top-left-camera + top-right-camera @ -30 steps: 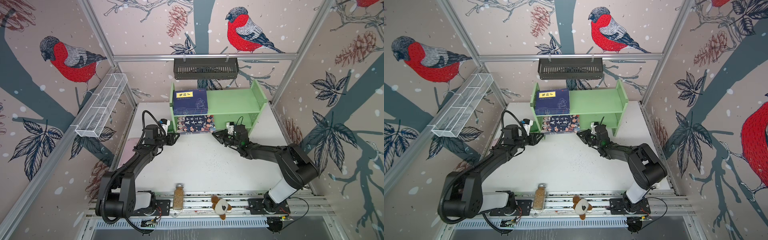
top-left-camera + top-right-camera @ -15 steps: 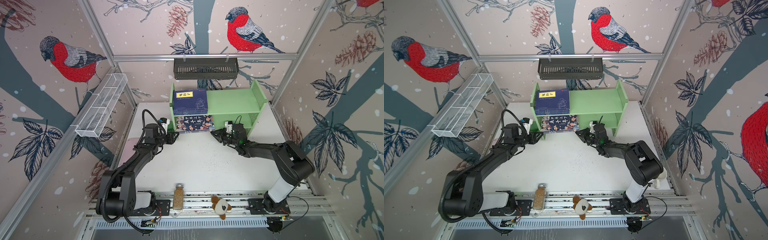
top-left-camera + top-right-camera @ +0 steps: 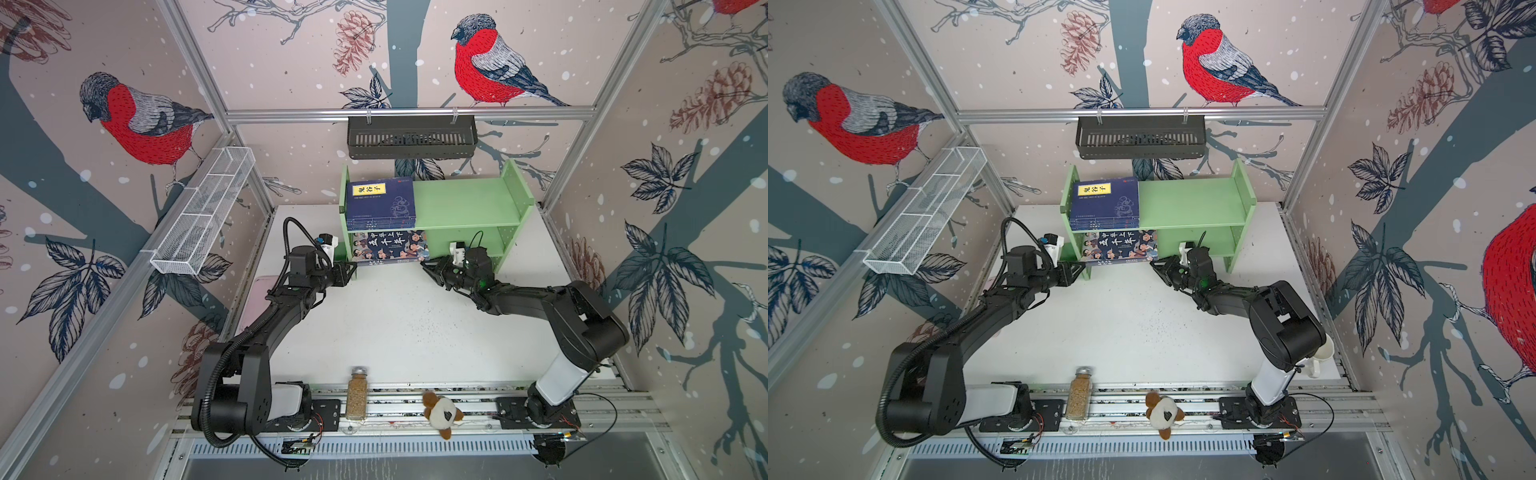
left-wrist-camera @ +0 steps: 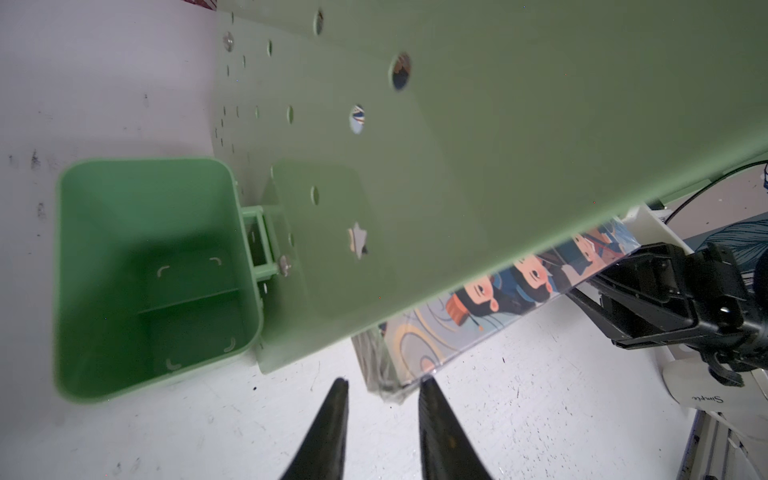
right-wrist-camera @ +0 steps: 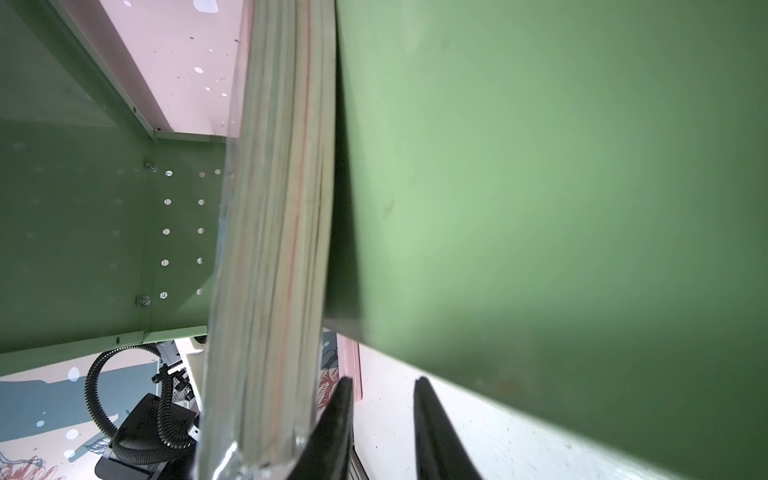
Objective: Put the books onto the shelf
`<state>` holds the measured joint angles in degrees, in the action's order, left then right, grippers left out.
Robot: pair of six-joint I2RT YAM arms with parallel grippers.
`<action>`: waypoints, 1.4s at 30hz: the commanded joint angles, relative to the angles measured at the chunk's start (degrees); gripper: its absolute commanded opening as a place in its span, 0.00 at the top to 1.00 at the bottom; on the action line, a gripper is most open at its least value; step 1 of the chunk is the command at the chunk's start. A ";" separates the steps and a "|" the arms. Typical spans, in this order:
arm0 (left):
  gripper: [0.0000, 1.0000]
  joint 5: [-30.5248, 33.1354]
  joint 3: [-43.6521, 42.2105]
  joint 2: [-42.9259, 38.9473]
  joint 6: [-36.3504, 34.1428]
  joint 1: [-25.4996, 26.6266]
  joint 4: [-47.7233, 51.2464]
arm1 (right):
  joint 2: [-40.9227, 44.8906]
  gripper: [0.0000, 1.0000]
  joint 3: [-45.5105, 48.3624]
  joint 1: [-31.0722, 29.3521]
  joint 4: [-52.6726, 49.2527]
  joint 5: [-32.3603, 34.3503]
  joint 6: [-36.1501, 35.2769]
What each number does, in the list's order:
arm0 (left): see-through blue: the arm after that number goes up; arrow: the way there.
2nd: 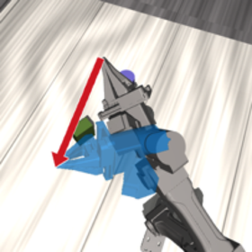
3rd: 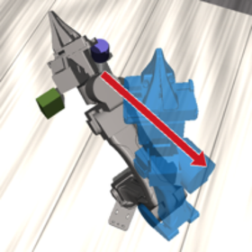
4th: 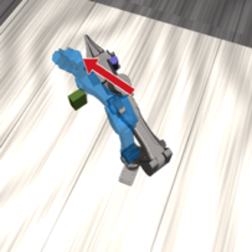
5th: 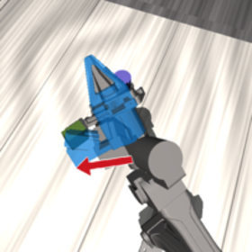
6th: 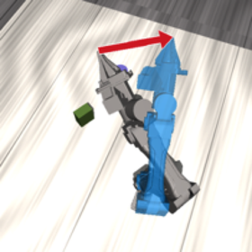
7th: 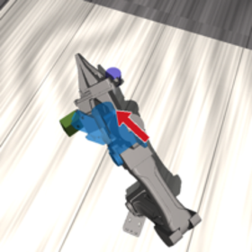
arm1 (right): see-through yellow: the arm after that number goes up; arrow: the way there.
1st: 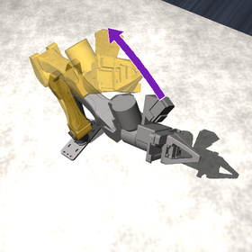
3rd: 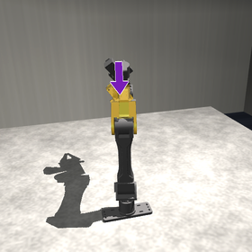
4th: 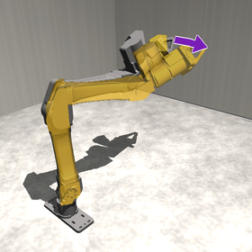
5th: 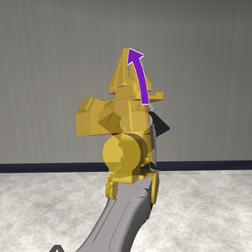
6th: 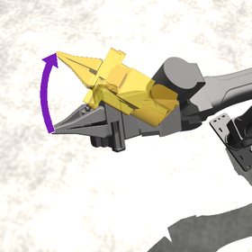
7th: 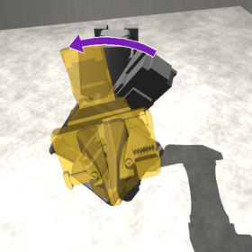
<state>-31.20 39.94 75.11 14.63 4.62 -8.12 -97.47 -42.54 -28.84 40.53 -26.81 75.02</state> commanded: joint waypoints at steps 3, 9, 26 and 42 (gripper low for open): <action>0.65 1.45 0.09 -2.95 -3.06 -0.03 2.29 | 1.46 0.64 0.40 -0.43 1.39 -1.68 -1.19; 0.65 1.59 -1.05 -4.10 -5.97 -0.03 3.85 | 1.95 0.63 1.56 -0.60 -0.46 -1.81 -2.16; 0.67 2.44 -1.14 -2.01 -6.03 -0.04 0.03 | 1.50 0.62 -2.69 -0.69 -13.46 1.12 -8.05; 0.66 3.32 -2.00 -0.54 -4.52 -0.05 -2.90 | 5.37 0.63 -5.95 -2.32 -29.35 9.46 -17.08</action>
<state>-28.32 38.20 74.41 10.57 4.60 -7.92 -92.97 -48.12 -30.55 13.28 -19.35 59.90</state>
